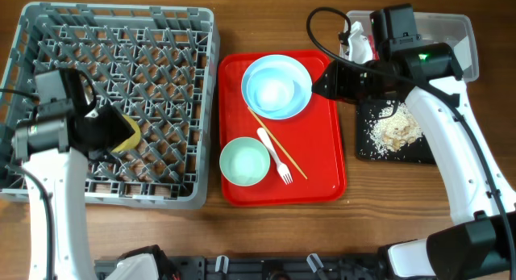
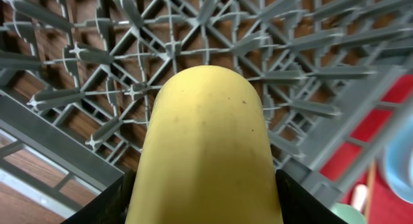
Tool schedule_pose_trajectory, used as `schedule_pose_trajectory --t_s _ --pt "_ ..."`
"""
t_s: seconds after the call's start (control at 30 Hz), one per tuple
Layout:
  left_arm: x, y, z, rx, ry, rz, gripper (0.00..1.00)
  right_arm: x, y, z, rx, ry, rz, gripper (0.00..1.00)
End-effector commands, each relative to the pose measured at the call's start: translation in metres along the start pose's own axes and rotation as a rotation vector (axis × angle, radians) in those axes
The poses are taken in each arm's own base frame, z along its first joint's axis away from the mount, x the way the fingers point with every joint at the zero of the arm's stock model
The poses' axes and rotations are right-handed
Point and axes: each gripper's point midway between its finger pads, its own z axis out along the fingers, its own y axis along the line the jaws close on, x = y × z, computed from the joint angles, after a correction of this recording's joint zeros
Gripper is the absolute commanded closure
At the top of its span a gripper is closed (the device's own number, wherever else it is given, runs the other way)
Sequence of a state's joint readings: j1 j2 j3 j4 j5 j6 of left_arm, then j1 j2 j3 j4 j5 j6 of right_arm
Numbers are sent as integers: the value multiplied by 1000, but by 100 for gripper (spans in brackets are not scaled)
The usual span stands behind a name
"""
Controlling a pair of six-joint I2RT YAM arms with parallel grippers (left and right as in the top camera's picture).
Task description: Sort waste into correct bins and load items into the dishwasher rack
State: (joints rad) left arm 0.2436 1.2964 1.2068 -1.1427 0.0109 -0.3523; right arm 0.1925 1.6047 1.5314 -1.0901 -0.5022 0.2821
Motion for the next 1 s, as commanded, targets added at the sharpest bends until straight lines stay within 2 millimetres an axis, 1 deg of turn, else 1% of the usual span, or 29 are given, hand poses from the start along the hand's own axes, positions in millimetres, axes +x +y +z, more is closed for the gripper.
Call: schedule_pose_trajectory --t_s 0.0,0.1,0.2,0.27,0.3,0.33,0.37,0.47,0.5,0.53,0.57,0.6,0.63,0.67,0.7,0.73,0.77,0.8,0.83,0.9,0.93,0.97 --pt "-7 5 22 -54 41 4 92 -1 -6 3 20 6 -10 66" --pt "-13 -1 50 -57 87 4 94 -1 -6 2 20 7 -7 66" --pt "-11 0 66 -73 125 5 93 0 -6 2 21 12 -5 66" --pt "-10 0 70 -79 139 6 85 1 -6 2 22 14 -4 66" --pt "-9 0 70 -79 140 6 60 1 -6 2 22 13 -4 66" --pt "-9 1 70 -80 141 5 11 1 -6 3 22 14 -4 66" --pt "-7 0 70 -79 148 5 0 1 -7 2 23 14 -3 66" --pt "-5 -4 65 -50 152 -1 0 8 -9 2 31 42 11 65" --pt "-7 -6 60 -40 136 2 0 12 -10 1 34 57 1 63" --pt "-13 -11 49 -21 97 9 0 15 -12 0 46 70 -12 60" --pt "-18 -19 36 5 50 25 0 17 -18 -3 77 66 -6 58" --pt "-22 -32 19 49 -11 54 0 17 -26 -14 127 45 8 54" --pt "-23 -44 9 92 -47 83 0 16 -35 -24 166 16 32 50" --pt "-20 -61 -3 150 -84 122 0 15 -40 -35 190 -15 42 42" --pt "-4 -104 -25 278 -123 233 0 12 -49 -56 208 -76 60 25" --pt "12 -130 -32 354 -108 301 0 11 -52 -65 211 -99 70 18" --pt "37 -162 -41 461 -66 388 0 11 -56 -74 213 -121 89 2" --pt "59 -183 -45 526 -24 455 0 11 -58 -79 211 -132 98 0" --pt "81 -203 -45 562 7 527 0 12 -62 -81 216 -133 107 0" --pt "110 -223 -33 552 49 619 0 13 -66 -82 227 -130 119 0" --pt "131 -231 -18 516 84 677 5 13 -66 -82 227 -130 120 0" --pt "146 -236 -8 489 113 718 9 13 -66 -82 227 -129 120 0"
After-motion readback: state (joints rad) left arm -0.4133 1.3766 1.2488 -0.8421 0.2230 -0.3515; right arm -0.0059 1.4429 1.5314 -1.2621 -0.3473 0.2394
